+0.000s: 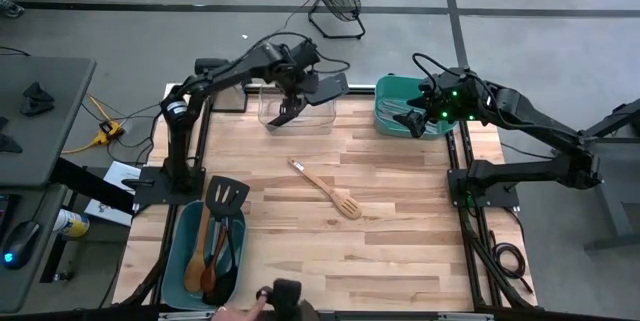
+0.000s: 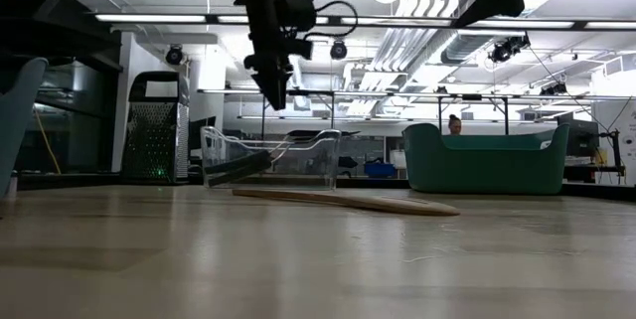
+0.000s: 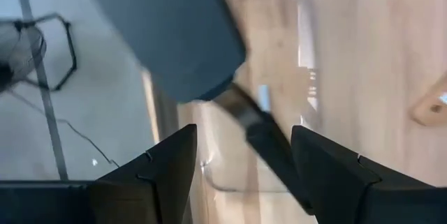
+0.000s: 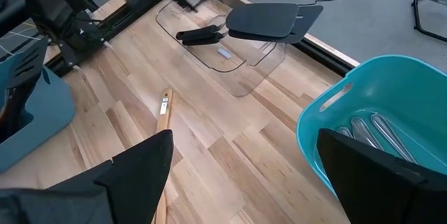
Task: Pick & Place Kitchen Items
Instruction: Put the wooden spatula into the blue bin
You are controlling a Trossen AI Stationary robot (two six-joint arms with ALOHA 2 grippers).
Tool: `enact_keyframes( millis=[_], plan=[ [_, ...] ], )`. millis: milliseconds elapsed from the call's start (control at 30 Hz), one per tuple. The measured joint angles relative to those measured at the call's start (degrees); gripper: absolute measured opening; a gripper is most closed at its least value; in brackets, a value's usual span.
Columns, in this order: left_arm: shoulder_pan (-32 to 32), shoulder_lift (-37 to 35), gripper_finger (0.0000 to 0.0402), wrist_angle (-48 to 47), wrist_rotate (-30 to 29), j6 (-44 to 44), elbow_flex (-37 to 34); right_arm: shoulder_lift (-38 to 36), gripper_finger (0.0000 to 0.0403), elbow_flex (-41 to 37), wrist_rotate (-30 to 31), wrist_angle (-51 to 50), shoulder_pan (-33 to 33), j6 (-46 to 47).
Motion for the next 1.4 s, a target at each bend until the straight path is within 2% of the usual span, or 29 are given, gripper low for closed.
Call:
enact_keyframes(
  millis=[267, 600, 767, 1000, 1167, 1400],
  plan=[
    [-7.60, 0.00, 0.0228, -2.16, -0.03, 3.79, 1.37, 0.00, 0.0349, 0.00, -0.08, 0.00, 0.00, -0.66],
    [-14.16, 0.00, 0.0228, -1.51, 0.09, 3.90, 1.35, 0.00, 0.0349, 0.00, -1.39, 0.00, 0.02, -0.86],
    [-14.66, 0.00, 0.0228, -0.50, 5.99, 3.81, 0.83, 0.00, 0.0349, 0.00, -1.43, 0.00, 0.01, -1.28],
    [-14.68, 0.04, 0.0228, 0.61, 8.12, 4.07, -3.03, 0.00, 0.0349, 0.00, -1.48, 0.00, 0.01, -1.70],
    [-14.67, 0.04, 0.0228, 0.79, 13.84, 9.27, -6.79, 0.00, 0.0349, 0.00, -1.80, 0.00, 0.02, -1.71],
    [-14.71, 0.04, 0.0228, 4.43, 15.05, 15.08, -12.79, 0.00, 0.0349, 0.00, -1.82, 0.00, 0.00, -1.71]
  ],
)
